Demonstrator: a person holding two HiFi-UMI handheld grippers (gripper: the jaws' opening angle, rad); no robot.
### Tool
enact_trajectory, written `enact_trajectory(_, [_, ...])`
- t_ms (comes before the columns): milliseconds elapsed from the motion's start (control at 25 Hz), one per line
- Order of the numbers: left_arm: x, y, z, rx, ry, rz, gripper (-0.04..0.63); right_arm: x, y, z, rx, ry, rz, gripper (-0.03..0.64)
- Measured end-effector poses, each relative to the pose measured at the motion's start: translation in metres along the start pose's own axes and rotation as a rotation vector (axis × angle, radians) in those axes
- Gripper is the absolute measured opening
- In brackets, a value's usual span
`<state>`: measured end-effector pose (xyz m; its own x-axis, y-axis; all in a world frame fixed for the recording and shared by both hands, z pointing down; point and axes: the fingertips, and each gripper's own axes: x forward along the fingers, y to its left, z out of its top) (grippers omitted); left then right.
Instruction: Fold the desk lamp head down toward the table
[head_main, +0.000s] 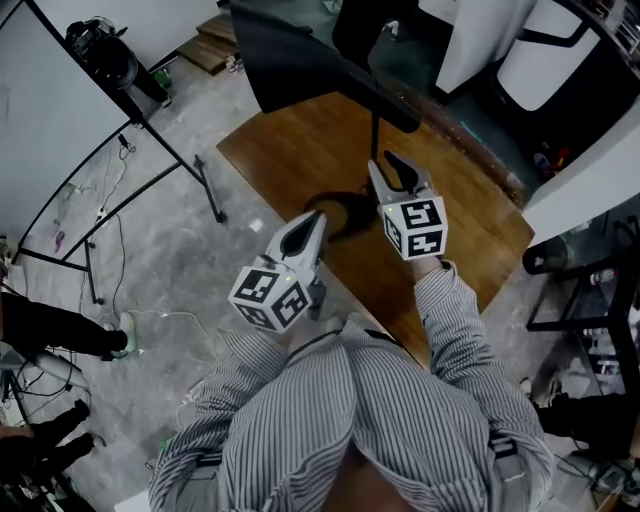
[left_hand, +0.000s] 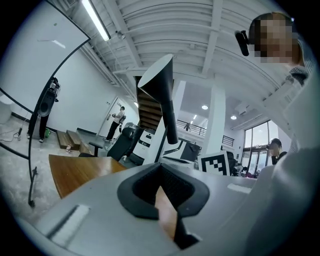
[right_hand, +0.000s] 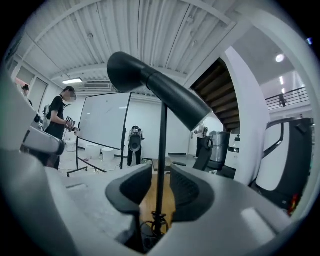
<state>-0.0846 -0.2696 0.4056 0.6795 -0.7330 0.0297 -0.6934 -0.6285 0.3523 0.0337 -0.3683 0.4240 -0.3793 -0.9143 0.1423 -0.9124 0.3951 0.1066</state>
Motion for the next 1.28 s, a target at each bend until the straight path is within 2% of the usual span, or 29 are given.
enact_trajectory(120, [0.005,0.008,0.010,-0.011,-0.009,0.008,0.003,0.018,-0.002,-0.002,0.014,0.006,0.010,0.104])
enact_trajectory(240, [0.010,0.011,0.020,0.020,-0.031,0.022,0.003,0.026,-0.004,-0.003,0.022,-0.005,0.017,0.101])
enact_trajectory(320, [0.014,0.010,0.032,0.047,-0.055,0.030,0.003,0.027,-0.005,-0.003,0.015,-0.016,0.020,0.070])
enact_trajectory(400, [0.016,0.008,0.049,0.097,-0.083,0.039,0.003,0.028,-0.006,-0.003,0.024,-0.022,0.031,0.041])
enact_trajectory(560, [0.009,-0.001,0.104,0.269,-0.175,0.061,0.012,0.029,-0.005,-0.003,0.039,-0.024,0.037,0.040])
enact_trajectory(680, [0.006,-0.008,0.140,0.390,-0.230,0.052,0.078,0.029,-0.004,-0.002,0.041,-0.026,0.037,0.040])
enact_trajectory(800, [0.006,-0.006,0.167,0.482,-0.266,0.074,0.095,0.029,-0.005,-0.001,0.043,-0.026,0.035,0.040])
enact_trajectory(1080, [0.006,-0.009,0.210,0.637,-0.327,0.091,0.095,0.032,-0.003,-0.002,0.055,-0.020,0.045,0.040])
enact_trajectory(1280, [0.013,-0.016,0.216,0.654,-0.332,0.059,0.094,0.032,-0.002,-0.002,0.053,-0.010,0.050,0.040])
